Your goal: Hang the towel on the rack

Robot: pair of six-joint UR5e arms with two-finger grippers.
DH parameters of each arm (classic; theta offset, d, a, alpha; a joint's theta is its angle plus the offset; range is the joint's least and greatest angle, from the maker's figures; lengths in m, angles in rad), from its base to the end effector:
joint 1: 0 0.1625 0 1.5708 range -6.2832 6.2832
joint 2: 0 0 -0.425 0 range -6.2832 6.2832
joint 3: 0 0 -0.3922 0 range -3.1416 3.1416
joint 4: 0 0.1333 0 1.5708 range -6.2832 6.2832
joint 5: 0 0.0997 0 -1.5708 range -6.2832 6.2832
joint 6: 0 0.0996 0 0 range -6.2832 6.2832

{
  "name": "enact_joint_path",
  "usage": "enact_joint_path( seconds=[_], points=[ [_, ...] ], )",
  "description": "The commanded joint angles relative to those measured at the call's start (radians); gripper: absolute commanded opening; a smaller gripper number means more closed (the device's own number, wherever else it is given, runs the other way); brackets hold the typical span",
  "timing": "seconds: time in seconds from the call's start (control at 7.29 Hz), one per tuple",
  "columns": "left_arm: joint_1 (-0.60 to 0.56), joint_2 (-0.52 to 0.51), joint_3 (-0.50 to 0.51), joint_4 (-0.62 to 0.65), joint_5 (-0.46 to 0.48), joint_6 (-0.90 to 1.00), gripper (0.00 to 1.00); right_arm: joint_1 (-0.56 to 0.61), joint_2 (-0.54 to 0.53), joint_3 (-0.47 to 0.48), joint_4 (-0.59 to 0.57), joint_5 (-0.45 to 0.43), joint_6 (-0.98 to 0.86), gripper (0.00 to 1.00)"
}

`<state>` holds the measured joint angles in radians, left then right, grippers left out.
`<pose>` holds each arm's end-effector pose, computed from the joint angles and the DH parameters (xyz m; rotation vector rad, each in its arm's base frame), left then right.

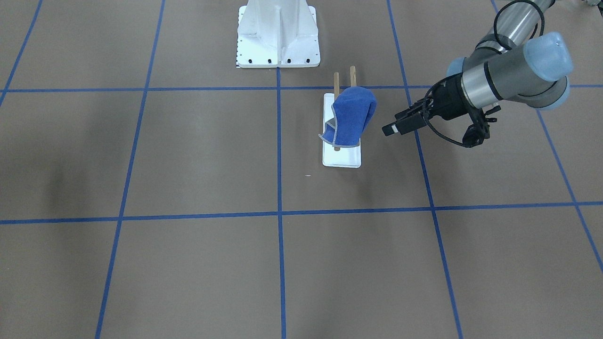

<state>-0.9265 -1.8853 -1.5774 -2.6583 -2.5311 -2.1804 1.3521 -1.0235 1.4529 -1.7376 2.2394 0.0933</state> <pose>0.3047 -0.4916 0.3537 -0.5738 1.3902 -0.5681 -0.0808 -0.6933 0.4117 0.1466 -0.6970 -0.2078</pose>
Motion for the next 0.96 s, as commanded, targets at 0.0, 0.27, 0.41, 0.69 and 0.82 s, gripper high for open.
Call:
enact_joint_path(
  seconds=[0.0, 0.27, 0.41, 0.69, 0.82],
  points=[
    [-0.102, 0.003, 0.025, 0.000, 0.014, 0.145, 0.97, 0.039, -0.065, 0.006, 0.000, -0.001, -0.012, 1.00],
    [-0.199, 0.044, 0.033, 0.065, 0.017, 0.532, 0.98, 0.084, -0.127, 0.011, 0.003, 0.005, -0.014, 1.00],
    [-0.236, 0.081, 0.033, 0.134, 0.020, 0.744, 0.98, 0.088, -0.176, 0.030, 0.013, 0.002, -0.052, 1.00],
    [-0.345, 0.109, 0.031, 0.280, 0.021, 1.134, 0.98, 0.096, -0.202, 0.030, 0.015, -0.001, -0.102, 1.00],
    [-0.383, 0.136, 0.028, 0.305, 0.069, 1.304, 0.98, 0.094, -0.201, 0.030, 0.016, -0.001, -0.103, 1.00]
  ],
)
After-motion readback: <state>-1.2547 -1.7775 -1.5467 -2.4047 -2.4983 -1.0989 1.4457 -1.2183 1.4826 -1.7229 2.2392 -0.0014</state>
